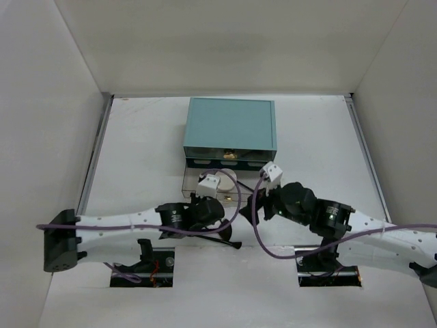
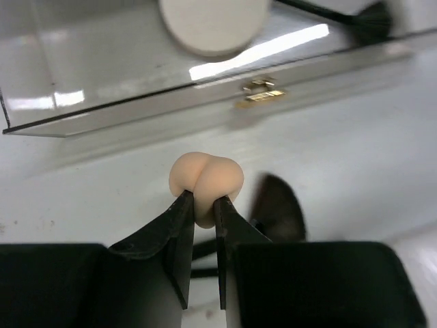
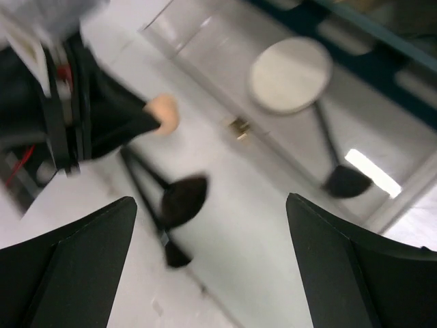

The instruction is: Organize the makeup

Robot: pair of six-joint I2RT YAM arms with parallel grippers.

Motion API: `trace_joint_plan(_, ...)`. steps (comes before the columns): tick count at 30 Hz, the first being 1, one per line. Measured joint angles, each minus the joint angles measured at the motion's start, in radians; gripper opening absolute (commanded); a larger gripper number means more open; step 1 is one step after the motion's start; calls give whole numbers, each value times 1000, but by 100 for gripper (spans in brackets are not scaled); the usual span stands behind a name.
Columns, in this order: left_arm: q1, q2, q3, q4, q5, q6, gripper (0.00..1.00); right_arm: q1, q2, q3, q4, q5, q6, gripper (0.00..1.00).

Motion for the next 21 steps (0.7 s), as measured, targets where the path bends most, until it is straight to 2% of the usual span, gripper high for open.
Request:
trace_joint_plan(4, -84, -205, 29, -59, 3, 23, 8, 125, -34, -28, -38, -106, 0, 91)
trace_joint_plan(6, -56, -272, 63, -66, -6, 48, 8, 172, -13, -34, -44, -159, 1, 89)
trace_joint_plan(8, 19, -288, 105, -56, -16, 89, 9, 217, 45, -34, -39, -197, -2, 87)
trace_joint_plan(10, 114, -262, 138, -19, -21, 135, 10, 253, 133, -25, -34, -220, -20, 85)
trace_joint_plan(13, 245, -134, 177, 64, 0, 206, 11, 295, 318, 37, -29, -238, -77, 85)
trace_joint_plan(16, 338, 48, 214, 123, 48, 258, 21, 309, 488, 129, -21, -241, -143, 85)
trace_joint_plan(17, 357, 96, 221, 132, 61, 268, 25, 306, 530, 154, -16, -239, -161, 85)
trace_joint_plan(18, 375, 138, 224, 138, 72, 280, 34, 299, 572, 182, -7, -235, -180, 85)
trace_joint_plan(20, 401, 183, 225, 140, 87, 301, 59, 281, 636, 228, 8, -225, -214, 86)
trace_joint_plan(21, 407, 187, 225, 139, 94, 307, 77, 273, 662, 251, 11, -222, -230, 87)
